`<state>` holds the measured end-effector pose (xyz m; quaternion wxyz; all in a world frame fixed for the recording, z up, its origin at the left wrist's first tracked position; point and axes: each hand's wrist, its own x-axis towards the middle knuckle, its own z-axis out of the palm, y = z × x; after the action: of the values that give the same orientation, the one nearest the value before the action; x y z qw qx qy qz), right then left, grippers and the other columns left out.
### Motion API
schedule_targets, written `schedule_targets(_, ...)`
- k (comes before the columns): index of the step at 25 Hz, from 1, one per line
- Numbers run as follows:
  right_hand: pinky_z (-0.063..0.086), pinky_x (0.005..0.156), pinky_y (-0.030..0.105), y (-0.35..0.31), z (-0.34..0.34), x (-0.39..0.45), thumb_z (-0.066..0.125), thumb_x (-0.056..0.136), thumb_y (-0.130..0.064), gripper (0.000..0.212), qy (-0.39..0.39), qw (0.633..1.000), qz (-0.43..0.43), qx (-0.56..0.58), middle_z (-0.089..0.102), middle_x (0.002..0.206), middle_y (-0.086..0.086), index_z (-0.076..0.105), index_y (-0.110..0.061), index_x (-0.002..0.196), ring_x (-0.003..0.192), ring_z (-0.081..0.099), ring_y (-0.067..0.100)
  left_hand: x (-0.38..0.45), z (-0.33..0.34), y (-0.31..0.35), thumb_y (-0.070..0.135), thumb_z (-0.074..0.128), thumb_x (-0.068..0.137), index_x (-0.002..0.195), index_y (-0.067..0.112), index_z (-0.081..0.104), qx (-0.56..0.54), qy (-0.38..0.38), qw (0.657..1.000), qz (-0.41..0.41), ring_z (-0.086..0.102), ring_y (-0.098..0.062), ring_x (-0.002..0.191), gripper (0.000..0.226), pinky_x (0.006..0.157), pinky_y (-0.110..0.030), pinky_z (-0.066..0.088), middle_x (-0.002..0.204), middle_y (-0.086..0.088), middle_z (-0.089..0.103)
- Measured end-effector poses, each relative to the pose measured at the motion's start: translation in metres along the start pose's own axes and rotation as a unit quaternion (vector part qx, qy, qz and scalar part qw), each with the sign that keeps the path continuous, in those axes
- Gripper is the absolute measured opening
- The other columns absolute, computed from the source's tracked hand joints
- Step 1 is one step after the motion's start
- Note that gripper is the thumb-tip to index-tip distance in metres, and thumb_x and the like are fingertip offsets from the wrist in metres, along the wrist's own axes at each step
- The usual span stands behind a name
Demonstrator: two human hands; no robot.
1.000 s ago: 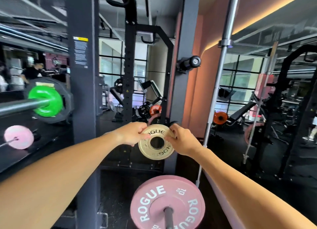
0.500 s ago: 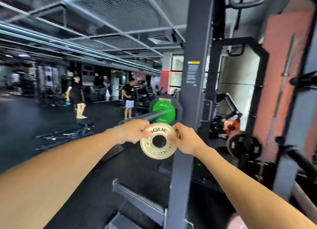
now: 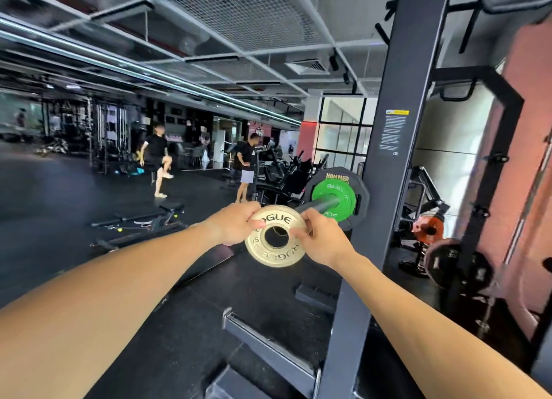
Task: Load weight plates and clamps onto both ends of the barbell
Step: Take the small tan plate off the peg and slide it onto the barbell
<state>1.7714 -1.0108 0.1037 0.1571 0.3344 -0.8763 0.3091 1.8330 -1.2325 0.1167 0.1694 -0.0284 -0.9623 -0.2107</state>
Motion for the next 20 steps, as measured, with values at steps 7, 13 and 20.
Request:
schedule_targets(7,0.055,0.078,0.048,0.005,0.005,0.013,0.057,0.095,-0.039,0.024,0.046,0.998,0.032,-0.038,0.07,0.097,0.008,0.053,-0.021,0.109,0.09,0.065,0.034,0.03,0.017,-0.005,0.034,0.05,0.103,0.118,0.02,0.052,-0.051,0.018,0.998,-0.016,0.064,-0.039,0.116,0.021,0.082,-0.046,0.054,0.103,-0.014,0.073)
schedule_targets(13,0.054,0.073,0.045,0.006,0.006,0.022,0.058,0.094,-0.036,0.025,0.061,0.997,0.015,-0.045,0.07,0.093,0.008,0.054,-0.017,0.11,0.084,0.065,0.034,0.05,0.014,-0.018,0.034,0.054,0.102,0.109,0.023,0.055,-0.052,0.027,0.998,0.016,0.065,-0.02,0.094,0.013,0.07,-0.025,0.045,0.102,-0.001,0.07)
schedule_targets(20,0.044,0.062,0.039,0.004,0.016,0.027,0.056,0.093,-0.031,0.024,0.119,0.983,-0.025,-0.136,0.07,0.087,0.011,0.053,-0.012,0.106,0.078,0.063,0.039,0.068,0.016,-0.02,0.029,0.055,0.103,0.118,0.015,0.056,-0.087,-0.006,0.996,0.028,0.065,-0.033,0.111,0.021,0.082,-0.036,0.049,0.118,-0.017,0.07)
